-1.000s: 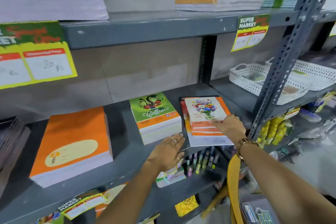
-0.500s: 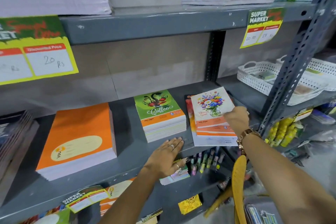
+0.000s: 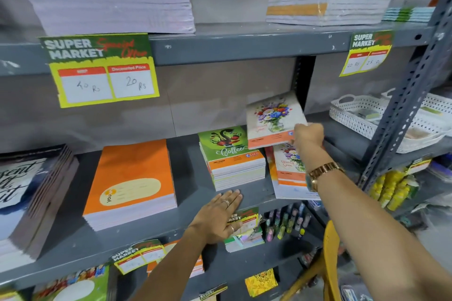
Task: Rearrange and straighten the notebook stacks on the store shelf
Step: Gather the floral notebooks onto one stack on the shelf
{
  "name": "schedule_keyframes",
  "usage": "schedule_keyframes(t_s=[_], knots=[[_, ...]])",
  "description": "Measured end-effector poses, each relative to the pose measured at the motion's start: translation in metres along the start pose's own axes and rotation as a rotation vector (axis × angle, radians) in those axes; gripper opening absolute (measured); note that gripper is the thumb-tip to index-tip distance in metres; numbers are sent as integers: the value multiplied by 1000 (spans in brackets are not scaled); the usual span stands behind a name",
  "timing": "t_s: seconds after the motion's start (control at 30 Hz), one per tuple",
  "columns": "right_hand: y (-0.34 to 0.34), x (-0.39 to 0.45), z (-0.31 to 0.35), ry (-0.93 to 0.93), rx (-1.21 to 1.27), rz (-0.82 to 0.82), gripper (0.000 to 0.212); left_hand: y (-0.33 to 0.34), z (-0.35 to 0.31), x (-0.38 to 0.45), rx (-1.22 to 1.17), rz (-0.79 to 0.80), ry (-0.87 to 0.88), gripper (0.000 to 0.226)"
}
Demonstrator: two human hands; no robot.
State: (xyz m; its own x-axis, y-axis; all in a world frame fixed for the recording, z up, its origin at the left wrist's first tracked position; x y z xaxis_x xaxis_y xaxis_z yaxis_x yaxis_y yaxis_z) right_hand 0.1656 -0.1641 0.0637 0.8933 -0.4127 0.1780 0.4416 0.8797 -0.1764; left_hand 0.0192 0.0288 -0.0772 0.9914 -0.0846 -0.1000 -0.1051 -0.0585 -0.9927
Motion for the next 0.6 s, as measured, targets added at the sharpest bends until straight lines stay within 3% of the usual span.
schedule_keyframes(t_s=[0.2, 0.27, 0.33, 0.5, 0.6], knots=[[65, -26, -26, 199, 152, 231, 6, 3, 4, 2, 49, -14, -8, 63], [81, -32, -31, 172, 56, 317, 21, 4, 4, 2, 44, -23, -16, 63], [87, -36, -35, 98, -76, 351, 33, 5, 4, 3, 37, -17, -21, 63], [87, -40, -29, -196, -443, 372, 30, 8, 5, 7, 42, -3, -31, 65], [77, -37, -25, -279, -583, 392, 30, 9, 4, 7, 65, -1, -26, 74]])
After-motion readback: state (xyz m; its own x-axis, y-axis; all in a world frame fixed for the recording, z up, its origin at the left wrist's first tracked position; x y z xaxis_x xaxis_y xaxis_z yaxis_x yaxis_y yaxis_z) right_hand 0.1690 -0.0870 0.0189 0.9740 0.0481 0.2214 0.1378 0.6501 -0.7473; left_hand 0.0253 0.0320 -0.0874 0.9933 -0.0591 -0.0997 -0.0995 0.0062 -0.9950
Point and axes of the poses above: each hand's wrist, its own x-axis towards the middle knuckle, its own y-axis out of the palm, z = x × y, the point moved 4 cm from there along x, towards the middle knuckle, and after that the axes turned 15 degrees about -y, right-handed, at the moved point
